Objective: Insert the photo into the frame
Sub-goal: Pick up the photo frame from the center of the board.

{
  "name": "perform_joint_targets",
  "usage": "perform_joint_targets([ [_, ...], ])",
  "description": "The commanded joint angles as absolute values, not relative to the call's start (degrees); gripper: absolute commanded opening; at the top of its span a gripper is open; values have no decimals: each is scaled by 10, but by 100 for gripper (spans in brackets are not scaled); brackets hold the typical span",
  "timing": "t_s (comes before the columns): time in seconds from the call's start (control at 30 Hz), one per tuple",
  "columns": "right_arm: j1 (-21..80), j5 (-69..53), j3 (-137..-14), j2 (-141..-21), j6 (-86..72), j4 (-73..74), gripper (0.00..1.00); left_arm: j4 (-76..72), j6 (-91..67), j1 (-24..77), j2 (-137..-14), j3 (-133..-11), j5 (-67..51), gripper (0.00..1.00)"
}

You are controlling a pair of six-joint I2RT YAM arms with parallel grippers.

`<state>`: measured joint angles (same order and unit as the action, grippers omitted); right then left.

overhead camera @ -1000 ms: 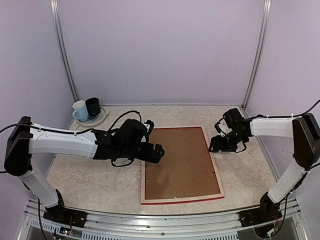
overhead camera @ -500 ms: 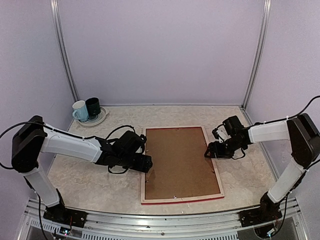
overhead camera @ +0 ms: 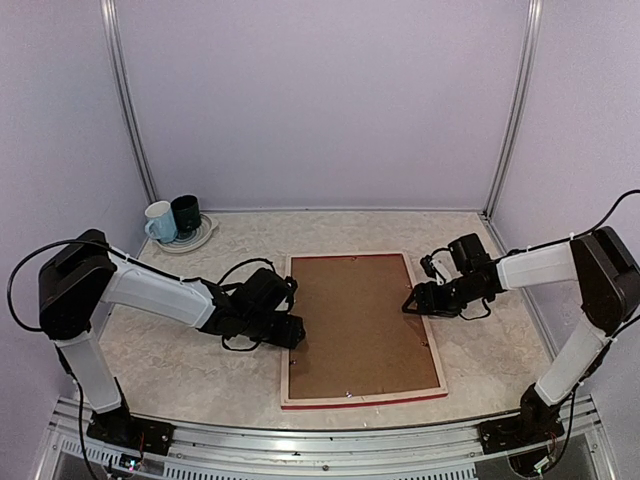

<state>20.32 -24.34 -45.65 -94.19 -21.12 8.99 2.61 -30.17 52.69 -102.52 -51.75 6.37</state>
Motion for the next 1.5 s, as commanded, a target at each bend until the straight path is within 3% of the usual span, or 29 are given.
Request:
perform_joint_targets([
  [0.0, 202, -354, -437, -939, -222, 79, 77, 8, -302, 525, -1054, -507, 30, 61],
  [0.33, 202, -477, -428, -861, -255, 43, 75, -3, -304, 525, -1057, -504, 18, 61],
  [0.77, 203, -546, -437, -769, -296, 20, 75, -20, -306, 526, -1050, -498, 14, 61],
  [0.9, 203, -526, -434, -774, -293, 29, 75, -21, -307, 526, -1046, -497, 17, 61],
  [1.0, 203, -434, -445, -780, -273, 86, 75, -20, -309, 526, -1047, -495, 18, 59],
  [1.2, 203, -239, -468, -804, -239, 195, 73, -12, -311, 526, -1042, -495, 27, 40],
  [1.47, 202, -175, -420, -829, -243, 173, 75, -2, -314, 526, -1031, -504, 39, 17],
])
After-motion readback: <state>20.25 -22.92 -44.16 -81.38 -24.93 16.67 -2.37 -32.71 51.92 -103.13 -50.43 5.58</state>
